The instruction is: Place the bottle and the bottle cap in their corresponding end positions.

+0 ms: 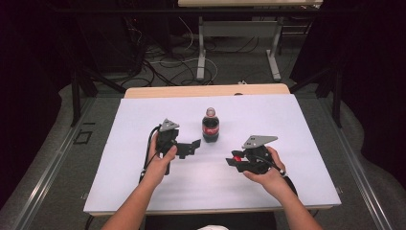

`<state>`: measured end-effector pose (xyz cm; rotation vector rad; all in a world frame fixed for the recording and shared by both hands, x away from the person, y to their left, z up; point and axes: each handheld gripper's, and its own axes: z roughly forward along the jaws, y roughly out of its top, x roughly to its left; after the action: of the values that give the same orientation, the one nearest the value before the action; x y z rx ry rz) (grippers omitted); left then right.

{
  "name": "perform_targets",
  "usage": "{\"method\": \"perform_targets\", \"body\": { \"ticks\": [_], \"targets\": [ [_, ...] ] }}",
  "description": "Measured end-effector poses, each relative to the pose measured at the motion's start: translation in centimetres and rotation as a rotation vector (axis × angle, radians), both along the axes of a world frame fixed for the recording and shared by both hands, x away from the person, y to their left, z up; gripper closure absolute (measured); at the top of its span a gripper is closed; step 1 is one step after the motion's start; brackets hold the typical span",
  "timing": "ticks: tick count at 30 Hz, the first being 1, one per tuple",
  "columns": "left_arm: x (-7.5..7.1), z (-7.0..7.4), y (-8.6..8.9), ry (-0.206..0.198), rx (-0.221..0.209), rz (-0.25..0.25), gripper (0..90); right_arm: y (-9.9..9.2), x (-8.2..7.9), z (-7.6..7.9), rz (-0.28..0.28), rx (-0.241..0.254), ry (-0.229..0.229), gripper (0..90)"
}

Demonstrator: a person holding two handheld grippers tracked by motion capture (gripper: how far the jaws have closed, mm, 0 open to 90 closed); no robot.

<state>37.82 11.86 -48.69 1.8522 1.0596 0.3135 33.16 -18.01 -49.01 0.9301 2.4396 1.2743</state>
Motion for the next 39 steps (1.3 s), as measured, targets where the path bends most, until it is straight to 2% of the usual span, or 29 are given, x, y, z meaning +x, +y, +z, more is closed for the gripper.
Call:
{"method": "perform_targets", "body": {
  "ticks": [4, 9, 12, 14, 16, 17, 22, 24, 29, 30, 33, 36, 37, 39],
  "targets": [
    [-0.7, 0.1, 1.4, -0.016, -0.008, 0.02, 0.7, 0.7, 0.2, -0.4, -0.003, -0.002, 0.013, 61.2],
    [-1.4, 0.0, 2.9, -0.041, 0.025, 0.031, 1.1, 2.0, 0.8, -0.9, 0.018, -0.006, 0.018, 61.3],
    [-1.7, -0.3, 3.6, -0.036, 0.031, 0.05, 1.6, 2.9, 1.2, -1.4, 0.036, -0.015, 0.031, 61.2],
    [-1.8, -0.4, 4.0, -0.037, 0.037, 0.058, 1.6, 3.6, 1.5, -1.8, 0.044, -0.014, 0.023, 61.2],
    [-1.8, -0.7, 4.3, -0.04, 0.034, 0.068, 1.6, 4.2, 1.7, -2.0, 0.053, -0.027, 0.039, 61.3],
    [-1.9, -0.7, 4.4, -0.027, 0.03, 0.067, 1.6, 4.5, 1.7, -2.3, 0.053, -0.023, 0.035, 61.3],
    [-1.8, -0.7, 5.0, -0.027, 0.02, 0.08, 2.0, 5.6, 2.0, -3.5, 0.073, -0.045, 0.056, 61.3],
    [-1.8, -0.6, 5.2, -0.025, 0.025, 0.079, 2.4, 6.1, 2.1, -4.3, 0.067, -0.028, 0.051, 61.2],
    [-1.8, -0.7, 5.5, -0.017, 0.013, 0.094, 2.7, 6.7, 2.4, -5.3, 0.078, -0.047, 0.062, 61.2],
    [-1.8, -0.8, 5.6, -0.015, 0.016, 0.094, 2.7, 6.9, 2.4, -5.7, 0.073, -0.039, 0.055, 61.2],
    [-1.7, -1.0, 5.6, -0.018, 0.009, 0.102, 2.9, 7.2, 2.6, -6.1, 0.078, -0.058, 0.067, 61.3],
    [-1.7, -1.0, 5.6, -0.008, 0.018, 0.095, 2.9, 7.5, 2.8, -6.6, 0.077, -0.061, 0.065, 61.2],
    [-1.7, -1.0, 5.6, -0.008, 0.018, 0.093, 2.9, 7.5, 3.0, -6.8, 0.084, -0.069, 0.05, 61.2],
    [-1.7, -1.0, 5.6, -0.008, 0.018, 0.093, 2.9, 7.8, 3.0, -7.1, 0.065, -0.059, 0.053, 61.2]
  ]
}}
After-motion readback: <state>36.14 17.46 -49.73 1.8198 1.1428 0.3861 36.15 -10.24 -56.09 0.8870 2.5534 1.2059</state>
